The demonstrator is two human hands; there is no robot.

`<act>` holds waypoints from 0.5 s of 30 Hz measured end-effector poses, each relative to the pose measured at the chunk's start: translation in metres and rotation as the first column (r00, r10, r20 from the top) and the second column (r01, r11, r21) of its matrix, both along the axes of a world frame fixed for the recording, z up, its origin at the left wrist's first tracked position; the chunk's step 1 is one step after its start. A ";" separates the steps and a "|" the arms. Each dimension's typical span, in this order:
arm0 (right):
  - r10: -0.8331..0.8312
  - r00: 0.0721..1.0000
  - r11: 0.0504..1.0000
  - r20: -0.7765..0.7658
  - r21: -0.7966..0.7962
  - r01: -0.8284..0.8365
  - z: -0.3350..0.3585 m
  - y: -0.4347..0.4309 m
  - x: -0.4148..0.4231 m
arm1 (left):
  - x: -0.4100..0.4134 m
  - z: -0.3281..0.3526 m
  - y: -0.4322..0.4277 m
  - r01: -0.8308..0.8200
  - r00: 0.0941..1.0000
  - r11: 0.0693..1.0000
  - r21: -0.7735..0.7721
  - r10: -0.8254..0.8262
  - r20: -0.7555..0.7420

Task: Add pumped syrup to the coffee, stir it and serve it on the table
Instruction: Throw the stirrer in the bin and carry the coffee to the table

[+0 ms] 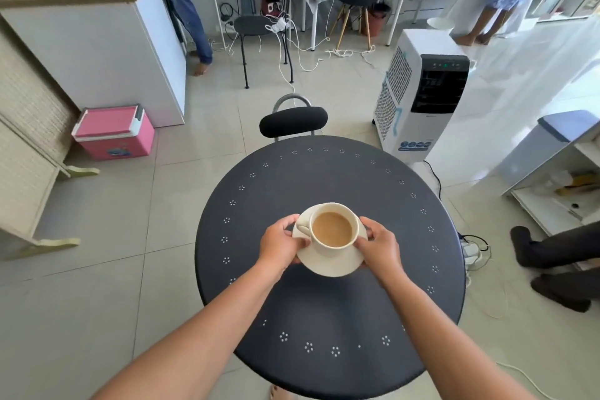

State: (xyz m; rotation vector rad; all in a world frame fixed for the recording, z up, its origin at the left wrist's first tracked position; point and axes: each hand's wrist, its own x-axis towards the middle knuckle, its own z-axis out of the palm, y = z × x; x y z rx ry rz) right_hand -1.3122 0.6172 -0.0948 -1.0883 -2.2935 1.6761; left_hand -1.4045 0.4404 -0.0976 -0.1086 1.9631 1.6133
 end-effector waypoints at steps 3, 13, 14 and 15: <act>0.017 1.000 1.000 0.018 -0.026 -0.017 -0.005 0.011 -0.018 | -0.013 -0.007 0.011 -0.024 1.000 1.000 -0.017 0.025 0.008; 0.122 0.987 0.991 0.108 -0.069 -0.115 -0.037 0.053 -0.070 | -0.035 -0.035 0.046 -0.180 0.981 0.979 -0.093 0.186 0.060; 0.127 0.985 0.990 0.115 -0.074 -0.119 -0.040 0.056 -0.074 | -0.036 -0.037 0.050 -0.193 0.978 0.977 -0.096 0.199 0.065; 0.131 0.984 0.990 0.119 -0.073 -0.123 -0.044 0.059 -0.077 | -0.037 -0.039 0.052 -0.201 0.976 0.975 -0.097 0.208 0.071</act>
